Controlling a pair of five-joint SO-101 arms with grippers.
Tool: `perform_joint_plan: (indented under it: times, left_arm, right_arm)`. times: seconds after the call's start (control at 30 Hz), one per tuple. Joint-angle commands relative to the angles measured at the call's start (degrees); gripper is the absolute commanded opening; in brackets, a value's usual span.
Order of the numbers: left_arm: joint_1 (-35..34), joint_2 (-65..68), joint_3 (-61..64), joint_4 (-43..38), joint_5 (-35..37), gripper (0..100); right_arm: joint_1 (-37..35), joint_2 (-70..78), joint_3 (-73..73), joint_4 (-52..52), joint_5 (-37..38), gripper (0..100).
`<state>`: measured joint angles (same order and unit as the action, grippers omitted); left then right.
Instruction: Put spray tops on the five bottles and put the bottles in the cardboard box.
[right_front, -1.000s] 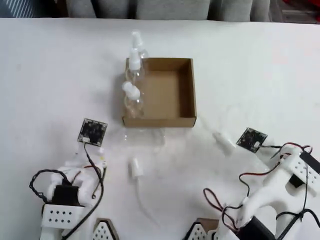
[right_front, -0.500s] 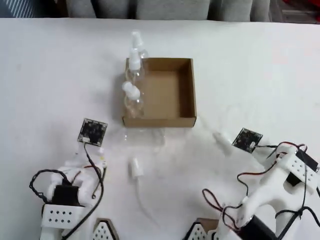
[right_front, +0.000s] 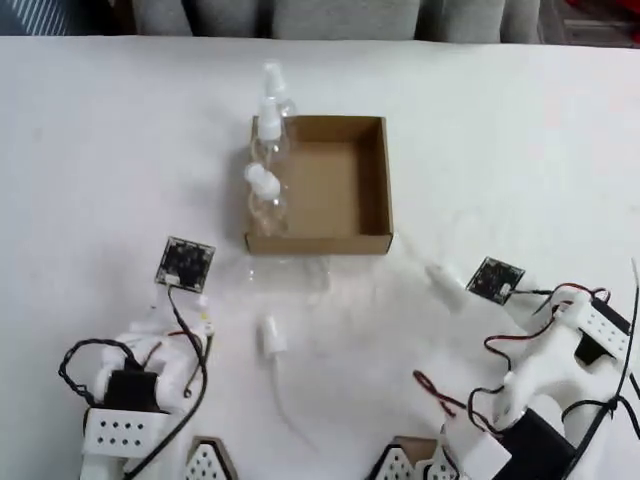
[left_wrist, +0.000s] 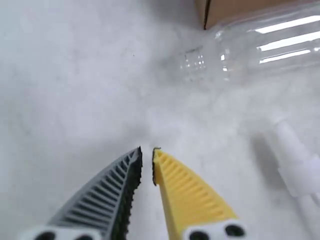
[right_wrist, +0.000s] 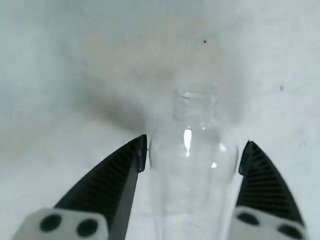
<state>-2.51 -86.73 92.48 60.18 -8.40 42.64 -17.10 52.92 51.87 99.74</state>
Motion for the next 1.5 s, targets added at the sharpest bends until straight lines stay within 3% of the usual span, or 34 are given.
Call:
perform_joint_plan:
  times: [0.0,0.13,0.27,0.4,0.53,0.63,1.13,1.33,1.47]
  left_arm:
    - [-0.40,-0.75,-0.44,-1.76,-0.26,5]
    - [-0.40,-0.75,-0.44,-1.76,-0.26,5]
    - [-0.40,-0.75,-0.44,-1.76,-0.26,5]
    - [-0.22,-0.75,-0.44,-1.76,-0.26,5]
    - [-0.04,-0.75,-0.79,-1.76,0.00,5]
    - [1.45,-0.66,-2.64,-1.41,5.63,5]
    - [16.75,-0.40,-13.10,6.24,10.37,5]
    - [19.56,1.19,-14.24,5.71,10.81,5]
    - [19.56,9.80,-18.11,3.25,13.54,5]
  right_arm:
    - [-0.22,-0.13,-1.41,-0.66,2.64,25.1]
    - [-0.22,1.54,-1.76,-0.75,3.16,19.7]
    - [-0.31,4.26,-3.78,-4.53,0.18,0.3]
    - [0.04,4.00,-10.02,-1.54,-12.22,1.2]
    - [0.04,2.33,-17.41,9.71,-29.27,1.6]
    - [0.13,1.36,-20.75,16.75,-40.18,1.6]
    - [-1.80,0.84,-20.66,22.02,-41.05,1.6]
    - [-2.33,0.92,-20.66,22.37,-42.02,1.6]
    - [-3.30,0.92,-20.66,22.37,-43.34,1.6]
